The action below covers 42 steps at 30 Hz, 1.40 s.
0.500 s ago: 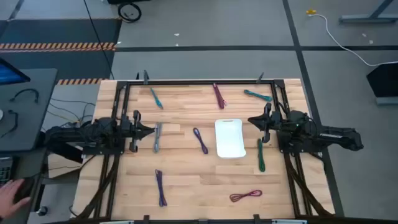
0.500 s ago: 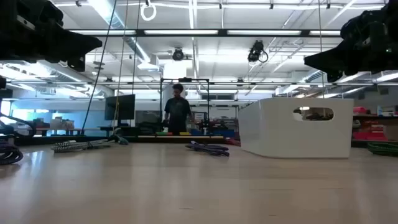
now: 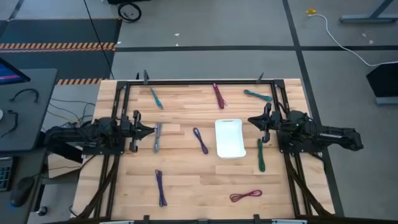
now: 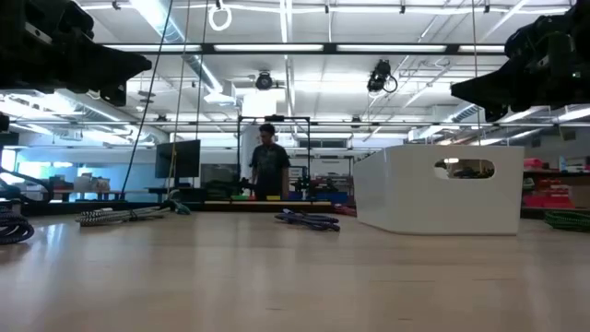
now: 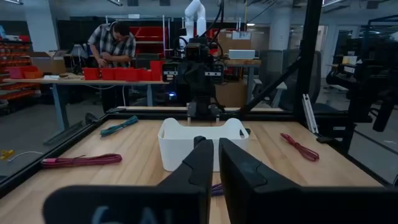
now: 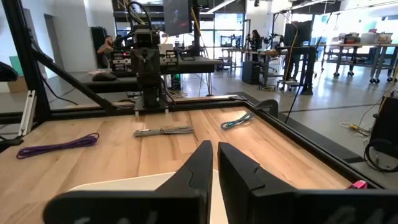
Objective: Pick and place USB-C Cables
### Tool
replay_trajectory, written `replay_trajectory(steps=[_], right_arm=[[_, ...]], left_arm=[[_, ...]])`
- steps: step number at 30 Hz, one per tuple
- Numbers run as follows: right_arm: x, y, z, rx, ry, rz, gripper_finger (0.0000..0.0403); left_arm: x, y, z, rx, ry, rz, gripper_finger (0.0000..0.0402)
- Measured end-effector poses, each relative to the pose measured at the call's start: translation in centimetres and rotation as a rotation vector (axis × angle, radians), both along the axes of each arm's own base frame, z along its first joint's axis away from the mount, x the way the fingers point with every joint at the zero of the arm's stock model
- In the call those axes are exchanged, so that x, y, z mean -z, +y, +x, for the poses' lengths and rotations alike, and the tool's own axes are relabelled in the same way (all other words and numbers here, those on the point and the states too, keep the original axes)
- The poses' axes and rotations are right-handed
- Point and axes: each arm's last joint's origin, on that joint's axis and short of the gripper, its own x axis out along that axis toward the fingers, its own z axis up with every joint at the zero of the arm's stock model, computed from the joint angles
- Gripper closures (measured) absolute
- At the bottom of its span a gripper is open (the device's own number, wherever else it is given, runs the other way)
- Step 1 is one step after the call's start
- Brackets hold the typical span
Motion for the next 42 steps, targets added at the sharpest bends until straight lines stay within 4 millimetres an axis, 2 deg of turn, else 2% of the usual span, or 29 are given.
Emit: replay_trajectory(steps=[31, 34, 40, 42], right_arm=[[-0.1, -0.1, 0.0, 0.023, -0.012, -0.009, 0.0372], [-1.5, -0.2, -0.2, 0.064, -0.182, 0.104, 0.0372], [-5.8, -0.5, -2.6, 0.033, -0.923, 0.688, 0.0372], [-6.6, -0.7, -3.6, 0.08, -1.111, 0.761, 0.0372]], left_arm=[[0.0, 0.0, 0.0, 0.0, 0.0, 0.0, 0.0363], [0.0, 0.0, 0.0, 0.0, 0.0, 0.0, 0.0366], [0.0, 0.0, 0.0, 0.0, 0.001, 0.0, 0.0373], [0.0, 0.0, 0.0, 0.0, 0.001, 0.0, 0.0374]])
